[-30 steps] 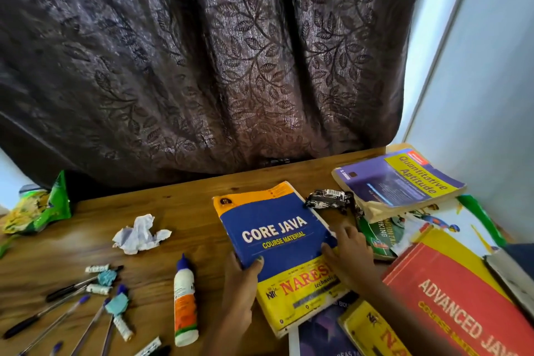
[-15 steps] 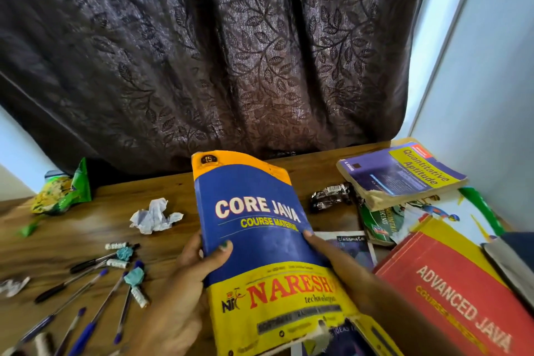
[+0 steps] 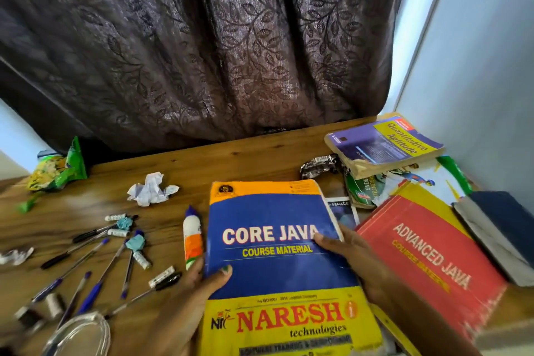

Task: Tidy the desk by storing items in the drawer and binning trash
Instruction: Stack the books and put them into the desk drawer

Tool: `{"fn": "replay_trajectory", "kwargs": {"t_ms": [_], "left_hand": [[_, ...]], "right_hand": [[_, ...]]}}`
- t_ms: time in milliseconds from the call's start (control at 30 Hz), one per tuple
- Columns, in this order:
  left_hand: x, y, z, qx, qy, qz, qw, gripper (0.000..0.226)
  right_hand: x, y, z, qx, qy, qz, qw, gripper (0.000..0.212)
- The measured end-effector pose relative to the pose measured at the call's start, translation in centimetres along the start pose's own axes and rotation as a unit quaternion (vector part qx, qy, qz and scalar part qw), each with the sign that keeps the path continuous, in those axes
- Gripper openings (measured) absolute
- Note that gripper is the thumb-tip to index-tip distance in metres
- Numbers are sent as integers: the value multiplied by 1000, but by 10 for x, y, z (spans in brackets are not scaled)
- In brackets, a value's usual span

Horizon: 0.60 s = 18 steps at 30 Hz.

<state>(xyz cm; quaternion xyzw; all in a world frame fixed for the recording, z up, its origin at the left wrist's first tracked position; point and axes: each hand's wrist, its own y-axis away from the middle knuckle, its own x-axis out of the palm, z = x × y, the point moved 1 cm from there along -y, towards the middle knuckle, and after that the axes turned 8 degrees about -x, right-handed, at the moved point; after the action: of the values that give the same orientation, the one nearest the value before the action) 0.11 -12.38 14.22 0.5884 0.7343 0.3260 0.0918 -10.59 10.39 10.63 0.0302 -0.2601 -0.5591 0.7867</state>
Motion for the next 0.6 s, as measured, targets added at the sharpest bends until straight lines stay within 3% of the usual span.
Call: {"fn": "replay_trajectory", "kwargs": {"t_ms": [67,100,300,400,533,600], "left_hand": [[-1,-13,23,-44,-8,-73,996,30],[-1,-20,35,-57,-18,-95,994,28],[0,-41,84,-58,-106,-188,975,49],[2,-38,88,-60,-201,-233,950,73],[21,-25,73,21,-282,-259,923,57],[29,-26,73,68,-308,-258,913,54]], "right_hand": [[-6,5,-6,3,37,-4,999,38],[-8,8,-8,6,63,-4,998,36],[-4,19,-26,-6,195,11,981,50],[0,21,-29,-28,235,10,972,47],[-11,23,-25,-26,359,29,932,37],[-23,26,-16,-29,469,16,883,23]]}}
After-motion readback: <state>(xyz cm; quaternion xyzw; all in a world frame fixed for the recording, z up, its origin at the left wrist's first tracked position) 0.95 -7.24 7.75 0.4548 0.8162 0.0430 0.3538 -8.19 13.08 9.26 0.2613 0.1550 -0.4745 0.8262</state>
